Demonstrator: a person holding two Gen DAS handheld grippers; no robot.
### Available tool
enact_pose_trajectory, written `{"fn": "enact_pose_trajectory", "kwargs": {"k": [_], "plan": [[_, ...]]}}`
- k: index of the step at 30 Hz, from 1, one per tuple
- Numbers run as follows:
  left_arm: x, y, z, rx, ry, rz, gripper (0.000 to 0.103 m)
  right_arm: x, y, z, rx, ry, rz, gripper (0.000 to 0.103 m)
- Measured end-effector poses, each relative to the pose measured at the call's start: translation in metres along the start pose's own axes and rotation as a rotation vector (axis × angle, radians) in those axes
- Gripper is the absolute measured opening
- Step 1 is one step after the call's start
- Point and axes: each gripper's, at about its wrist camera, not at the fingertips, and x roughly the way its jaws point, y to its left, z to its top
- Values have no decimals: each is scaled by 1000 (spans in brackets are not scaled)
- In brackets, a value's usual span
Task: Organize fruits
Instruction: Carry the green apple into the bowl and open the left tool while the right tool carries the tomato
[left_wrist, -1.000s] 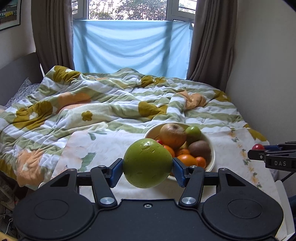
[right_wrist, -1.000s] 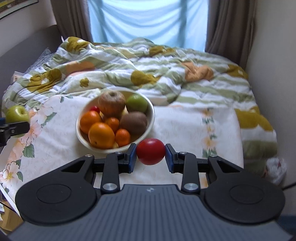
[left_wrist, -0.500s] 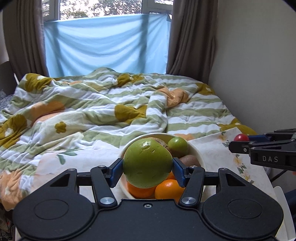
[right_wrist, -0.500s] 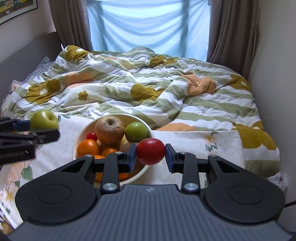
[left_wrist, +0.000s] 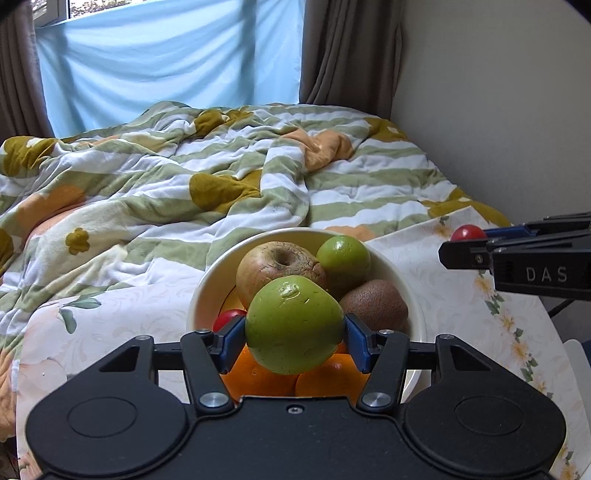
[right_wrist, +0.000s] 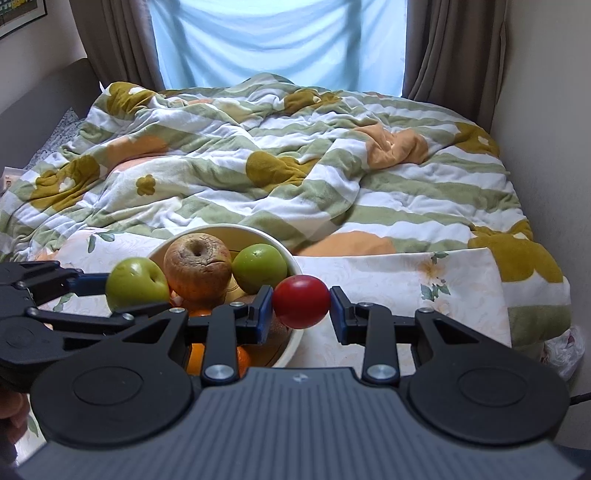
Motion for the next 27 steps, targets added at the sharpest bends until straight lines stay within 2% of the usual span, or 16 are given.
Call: {"fn": "enact_pose_trajectory", "kwargs": {"k": [11, 13, 15, 27], "plan": [[11, -4, 2, 34, 19, -2, 63, 8, -3, 1, 30, 13, -8, 48], [9, -3, 2, 23, 9, 0, 90, 9, -5, 0, 33, 14, -10, 48], [4, -3, 3, 22, -16, 3, 96, 10, -6, 0, 33, 15, -13, 48], [-15, 1, -9, 28, -4, 32, 99, 10, -4, 3, 3, 15, 4, 48]]}}
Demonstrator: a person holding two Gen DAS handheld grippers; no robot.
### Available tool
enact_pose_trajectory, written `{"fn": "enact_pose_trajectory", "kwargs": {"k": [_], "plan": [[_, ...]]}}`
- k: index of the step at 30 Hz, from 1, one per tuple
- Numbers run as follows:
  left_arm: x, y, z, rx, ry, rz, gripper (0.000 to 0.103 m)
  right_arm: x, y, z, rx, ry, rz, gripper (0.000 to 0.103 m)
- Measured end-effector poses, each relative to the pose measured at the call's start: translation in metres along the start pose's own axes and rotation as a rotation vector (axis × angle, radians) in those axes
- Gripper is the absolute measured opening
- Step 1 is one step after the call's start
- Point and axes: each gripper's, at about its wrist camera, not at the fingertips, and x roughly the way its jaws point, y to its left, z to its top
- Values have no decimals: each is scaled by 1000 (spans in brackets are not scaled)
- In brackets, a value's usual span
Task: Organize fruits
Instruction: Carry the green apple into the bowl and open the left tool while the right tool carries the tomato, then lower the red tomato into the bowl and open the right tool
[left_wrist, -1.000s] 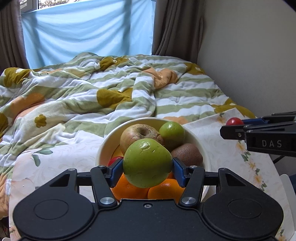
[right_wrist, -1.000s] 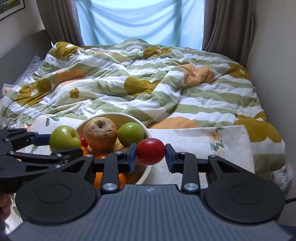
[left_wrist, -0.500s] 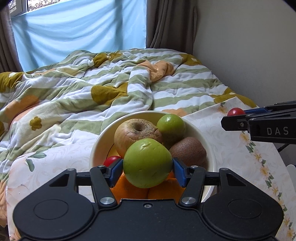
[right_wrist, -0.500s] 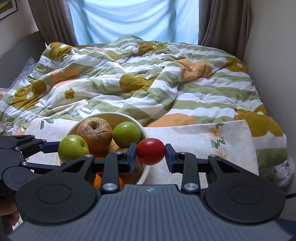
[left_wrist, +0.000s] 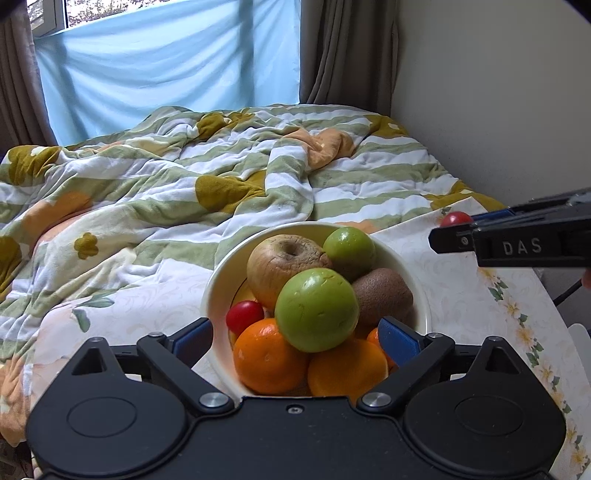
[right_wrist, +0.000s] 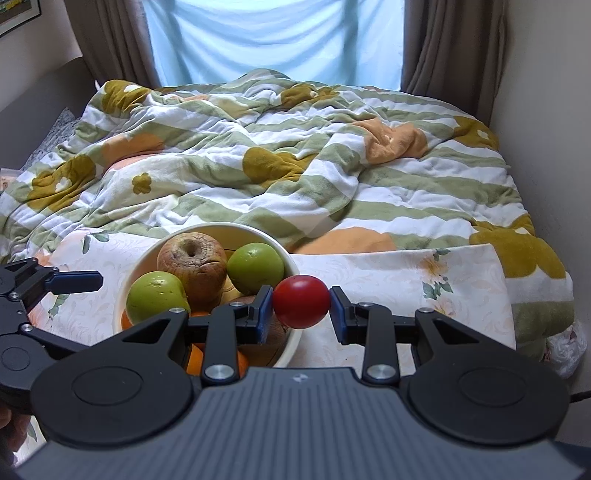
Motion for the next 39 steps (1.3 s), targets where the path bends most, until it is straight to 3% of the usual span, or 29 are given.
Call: {"fn": "enact_pose_trajectory", "kwargs": {"k": [16, 24, 31, 39], "plan": [[-34, 27, -24, -30, 7, 143, 100, 35, 35, 19, -57, 42, 113, 48], [-41, 37, -38, -67, 4, 158, 100, 54, 42, 20, -64, 66, 139, 49], [-50, 43, -42, -123, -5, 167, 100, 49, 41, 19, -39, 44, 137, 87], [-77, 37, -43, -166, -52, 167, 100, 15, 34, 10, -45, 4, 138, 89]]}}
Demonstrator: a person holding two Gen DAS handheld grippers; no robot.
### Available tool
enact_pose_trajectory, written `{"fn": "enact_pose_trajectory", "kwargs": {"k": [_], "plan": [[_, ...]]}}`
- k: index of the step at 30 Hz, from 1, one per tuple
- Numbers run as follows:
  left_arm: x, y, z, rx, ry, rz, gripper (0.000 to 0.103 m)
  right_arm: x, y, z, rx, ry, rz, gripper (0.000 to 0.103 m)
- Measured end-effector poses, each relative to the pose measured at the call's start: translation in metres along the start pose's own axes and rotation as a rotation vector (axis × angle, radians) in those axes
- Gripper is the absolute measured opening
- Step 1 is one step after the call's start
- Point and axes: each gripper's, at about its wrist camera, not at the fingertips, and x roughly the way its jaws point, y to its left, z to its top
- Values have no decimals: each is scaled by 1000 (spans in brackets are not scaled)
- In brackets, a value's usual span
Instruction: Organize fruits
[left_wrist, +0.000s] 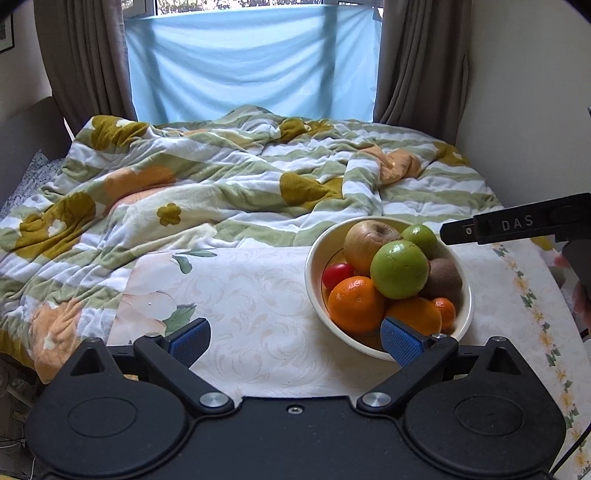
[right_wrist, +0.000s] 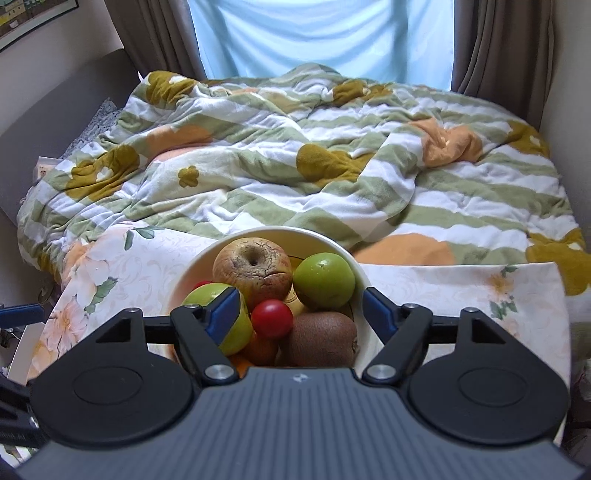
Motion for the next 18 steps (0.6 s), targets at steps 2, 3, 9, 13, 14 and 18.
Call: {"fn": "enact_pose_trajectory", "kwargs": {"k": [2, 3, 9, 13, 14, 18], "plan": [[-10, -2, -1, 7, -18, 11, 100, -13, 0, -2, 1, -17, -1, 89], [-16, -4, -3, 9, -29, 17, 100, -20, 0, -3, 1, -23, -2, 89], [-58, -12, -11, 1, -92, 35, 100, -69, 3, -19, 6, -61, -7, 103], [-91, -18, -16, -8, -134, 63, 101, -105, 9, -33, 10, -76, -25, 103], [-98, -19, -18, -11, -144, 67, 102, -114, 11, -37, 7, -78, -30, 103], [-121, -25, -25, -8, -172, 76, 103, -150, 18, -53, -2, -105, -53, 103]]}}
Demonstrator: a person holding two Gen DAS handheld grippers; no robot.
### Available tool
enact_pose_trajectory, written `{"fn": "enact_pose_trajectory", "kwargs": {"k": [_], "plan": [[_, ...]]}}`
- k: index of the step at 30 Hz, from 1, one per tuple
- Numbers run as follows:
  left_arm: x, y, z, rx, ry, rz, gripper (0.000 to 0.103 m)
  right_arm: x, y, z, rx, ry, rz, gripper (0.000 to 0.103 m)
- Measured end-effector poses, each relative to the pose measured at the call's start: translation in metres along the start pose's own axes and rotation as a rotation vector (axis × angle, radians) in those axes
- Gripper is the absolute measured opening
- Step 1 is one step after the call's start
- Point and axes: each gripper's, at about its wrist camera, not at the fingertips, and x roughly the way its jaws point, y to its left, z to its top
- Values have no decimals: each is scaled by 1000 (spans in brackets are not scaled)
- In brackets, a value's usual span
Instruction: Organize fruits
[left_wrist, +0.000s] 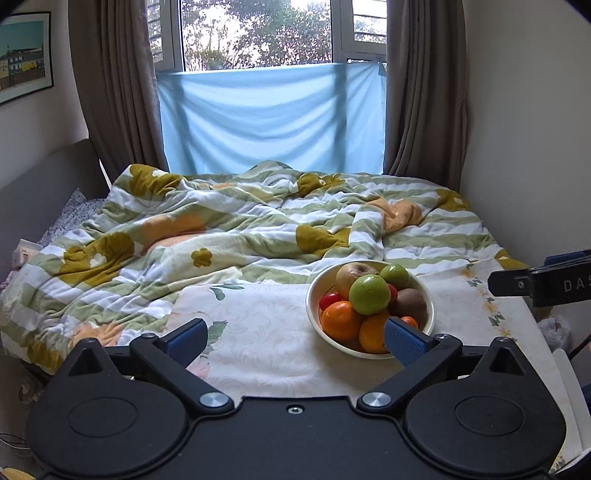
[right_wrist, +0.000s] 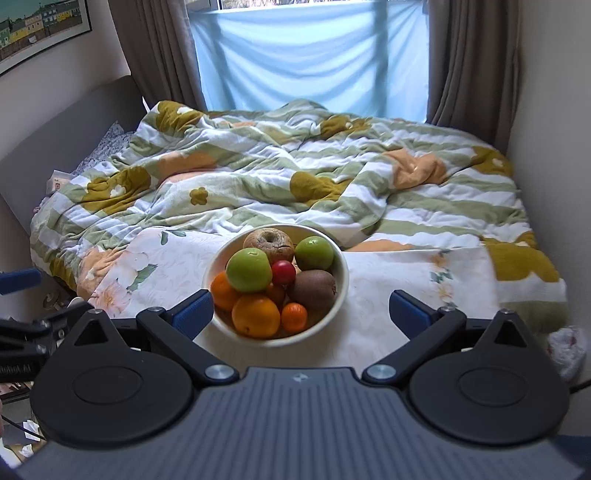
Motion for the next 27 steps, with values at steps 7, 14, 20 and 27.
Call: {"fn": "enact_pose_trajectory", "kwargs": {"k": [7, 14, 20, 27], "plan": [[-26, 3, -11, -1, -8, 14, 103, -45, 3, -23, 37, -24, -63, 103], [-36, 10, -30, 11, 6, 10, 103, -71, 11, -50, 63, -18, -147, 103], [-41, 15, -44, 19, 20, -24, 103, -78, 19, -80, 64, 23, -218, 103], [-41, 13, -51, 33, 20, -39, 103, -81, 20, -97, 89, 43, -257, 103]]}}
